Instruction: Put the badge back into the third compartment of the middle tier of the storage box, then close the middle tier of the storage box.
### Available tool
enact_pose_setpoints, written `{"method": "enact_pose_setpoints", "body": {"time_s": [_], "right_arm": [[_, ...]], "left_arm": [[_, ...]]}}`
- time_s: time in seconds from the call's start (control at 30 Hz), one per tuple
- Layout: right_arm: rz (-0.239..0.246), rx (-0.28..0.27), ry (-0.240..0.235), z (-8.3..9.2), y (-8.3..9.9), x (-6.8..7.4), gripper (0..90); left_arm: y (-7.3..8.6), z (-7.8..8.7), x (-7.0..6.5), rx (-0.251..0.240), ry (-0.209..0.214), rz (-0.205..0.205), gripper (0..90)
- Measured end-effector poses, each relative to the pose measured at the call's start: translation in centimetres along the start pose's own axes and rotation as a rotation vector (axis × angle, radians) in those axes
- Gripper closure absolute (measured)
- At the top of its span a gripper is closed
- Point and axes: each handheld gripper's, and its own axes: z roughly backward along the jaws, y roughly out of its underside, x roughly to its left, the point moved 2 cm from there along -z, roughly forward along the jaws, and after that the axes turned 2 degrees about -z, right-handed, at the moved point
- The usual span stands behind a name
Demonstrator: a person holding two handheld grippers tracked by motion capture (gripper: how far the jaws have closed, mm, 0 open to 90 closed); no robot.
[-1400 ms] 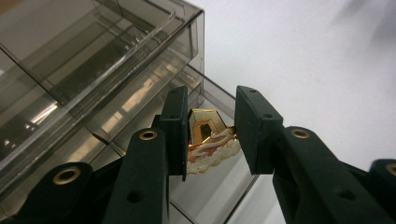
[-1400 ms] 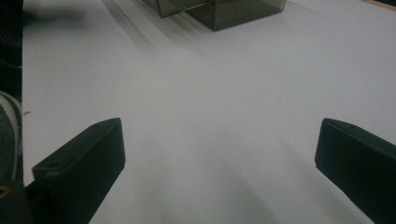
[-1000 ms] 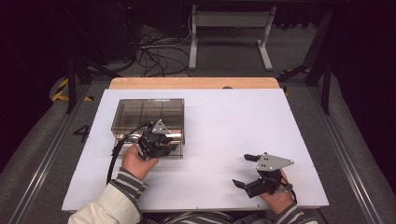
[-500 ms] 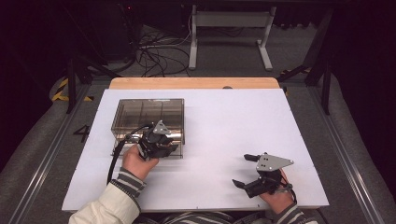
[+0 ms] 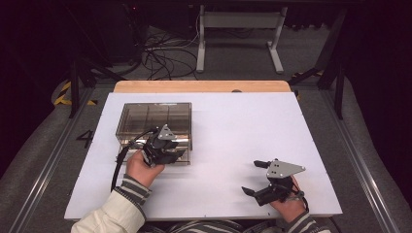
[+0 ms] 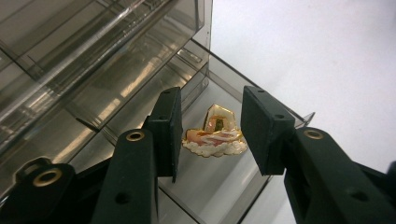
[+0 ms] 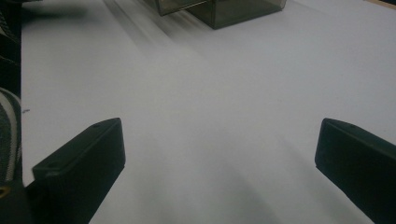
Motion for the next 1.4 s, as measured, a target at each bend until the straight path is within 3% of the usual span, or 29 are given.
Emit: {"method": "enact_pose_setpoints", "body": {"time_s": [0.37,1.07,1.23,1.33,1.4], "right_arm": [[-0.002,0.000,-0.001,0.0,0.0,0.0,2.1],[0.000,0.000,-0.003,0.0,0.0,0.0,2.1],[0.000,0.001,0.000,-0.1,0.0,0.0,2.1],[0.001,0.003,0.001,-0.1,0.0,0.0,2.1],[0.002,0.004,0.001,-0.1,0.0,0.0,2.1]], "left_arm": [[-0.1,1.7,-0.2,-0.053,0.015,0.007,60.1],[0.9,4.9,-0.7,-0.103,0.023,-0.007,60.8],[1.8,5.6,-0.7,-0.098,0.028,-0.008,67.5],[2.5,6.0,-0.5,-0.094,0.043,0.003,75.9],[2.9,6.2,-0.4,-0.088,0.026,0.014,81.3]]}}
